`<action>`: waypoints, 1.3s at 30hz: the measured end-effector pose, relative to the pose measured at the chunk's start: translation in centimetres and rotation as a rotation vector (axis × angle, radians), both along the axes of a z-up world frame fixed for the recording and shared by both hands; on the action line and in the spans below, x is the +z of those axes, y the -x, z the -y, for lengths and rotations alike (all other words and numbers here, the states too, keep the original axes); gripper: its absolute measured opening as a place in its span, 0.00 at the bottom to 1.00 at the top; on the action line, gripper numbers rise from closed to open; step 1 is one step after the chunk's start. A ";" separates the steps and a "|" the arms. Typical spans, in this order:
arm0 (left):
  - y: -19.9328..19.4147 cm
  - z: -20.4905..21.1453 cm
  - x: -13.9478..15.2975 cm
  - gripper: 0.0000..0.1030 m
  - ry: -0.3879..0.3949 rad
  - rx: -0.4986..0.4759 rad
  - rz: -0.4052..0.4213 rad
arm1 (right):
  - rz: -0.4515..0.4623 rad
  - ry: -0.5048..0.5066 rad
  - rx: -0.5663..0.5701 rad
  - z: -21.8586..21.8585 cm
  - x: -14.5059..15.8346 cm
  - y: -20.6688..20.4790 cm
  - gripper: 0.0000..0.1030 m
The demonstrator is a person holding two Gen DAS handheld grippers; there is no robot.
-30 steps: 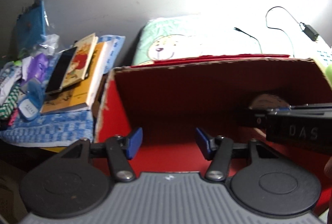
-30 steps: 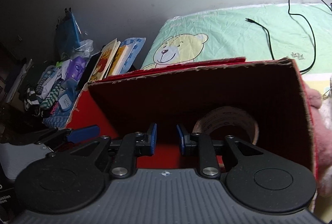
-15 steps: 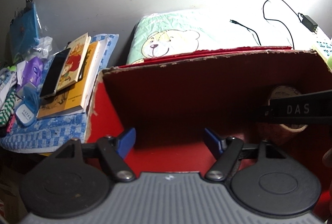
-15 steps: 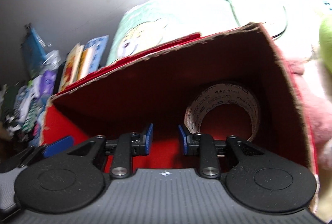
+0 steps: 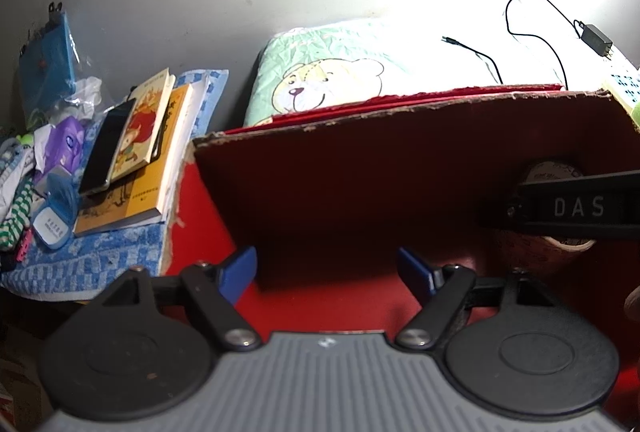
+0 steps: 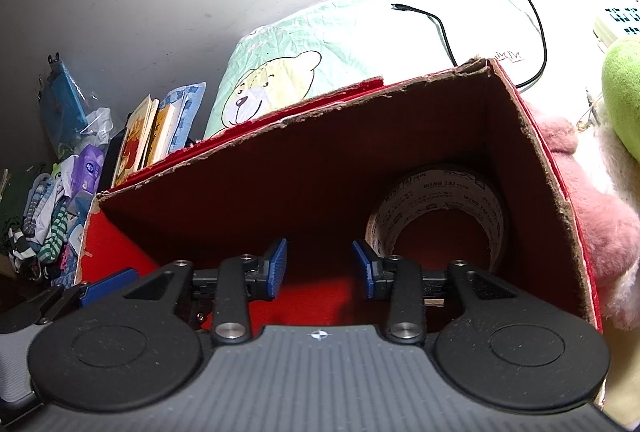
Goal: Organize objects
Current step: 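Lower the tape roll onto the box floor and open the right gripper, then withdraw the right gripper from the box toward the pine cone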
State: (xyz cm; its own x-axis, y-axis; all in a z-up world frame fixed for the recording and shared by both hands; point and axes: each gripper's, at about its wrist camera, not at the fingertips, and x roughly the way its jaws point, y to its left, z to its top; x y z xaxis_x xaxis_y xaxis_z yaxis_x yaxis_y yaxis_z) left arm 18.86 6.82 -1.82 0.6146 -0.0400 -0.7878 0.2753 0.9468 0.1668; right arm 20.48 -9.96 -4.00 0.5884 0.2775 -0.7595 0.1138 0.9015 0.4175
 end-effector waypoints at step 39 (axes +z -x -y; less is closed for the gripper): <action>1.3 0.2 0.8 0.89 -0.079 0.041 0.100 | 0.109 0.164 -0.004 -1.5 1.1 0.6 0.39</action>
State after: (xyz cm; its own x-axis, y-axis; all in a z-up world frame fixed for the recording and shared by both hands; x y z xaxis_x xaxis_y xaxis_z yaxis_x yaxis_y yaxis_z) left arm 17.55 6.65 -1.03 0.6903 0.0466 -0.7220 0.2146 0.9398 0.2659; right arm 19.88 -8.50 -2.86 0.6702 0.1531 -0.7263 0.0797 0.9580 0.2754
